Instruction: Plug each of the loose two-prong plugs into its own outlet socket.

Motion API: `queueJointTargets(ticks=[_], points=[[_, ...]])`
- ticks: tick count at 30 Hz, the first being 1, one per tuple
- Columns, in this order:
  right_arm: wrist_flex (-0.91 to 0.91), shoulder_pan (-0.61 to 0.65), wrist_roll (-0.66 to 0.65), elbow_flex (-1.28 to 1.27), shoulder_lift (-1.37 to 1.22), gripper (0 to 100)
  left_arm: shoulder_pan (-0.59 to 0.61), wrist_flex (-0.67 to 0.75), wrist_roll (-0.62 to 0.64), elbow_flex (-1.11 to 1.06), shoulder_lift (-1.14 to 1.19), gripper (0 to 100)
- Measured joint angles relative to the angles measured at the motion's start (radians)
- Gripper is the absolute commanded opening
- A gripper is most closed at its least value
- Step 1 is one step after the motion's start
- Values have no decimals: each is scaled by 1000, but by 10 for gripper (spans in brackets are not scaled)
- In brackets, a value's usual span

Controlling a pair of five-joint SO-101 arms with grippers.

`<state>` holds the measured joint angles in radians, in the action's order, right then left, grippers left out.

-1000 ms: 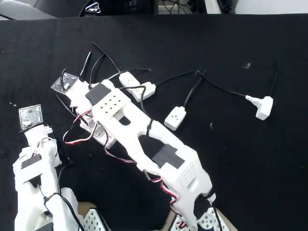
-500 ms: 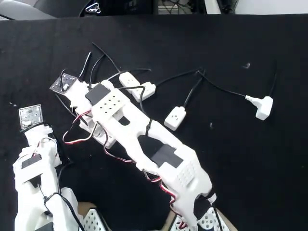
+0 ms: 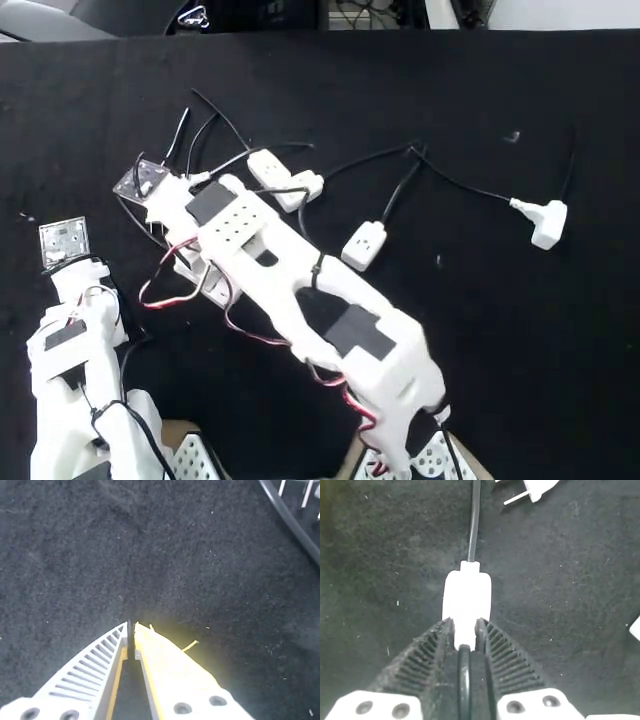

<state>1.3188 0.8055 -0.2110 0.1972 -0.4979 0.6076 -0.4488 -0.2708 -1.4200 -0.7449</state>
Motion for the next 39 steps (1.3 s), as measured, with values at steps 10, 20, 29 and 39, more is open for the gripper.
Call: queueJointTargets(ticks=[10,20,29,39], points=[[-64,3,-15,-29,26,11,0,0,0,0,0,30],[-11,3,-21,71,-64,11,0,0,0,0,0,30],[-117,2,-23,-61,-15,11,0,0,0,0,0,30],[-114,2,-23,-81,-14,11,0,0,0,0,0,30]])
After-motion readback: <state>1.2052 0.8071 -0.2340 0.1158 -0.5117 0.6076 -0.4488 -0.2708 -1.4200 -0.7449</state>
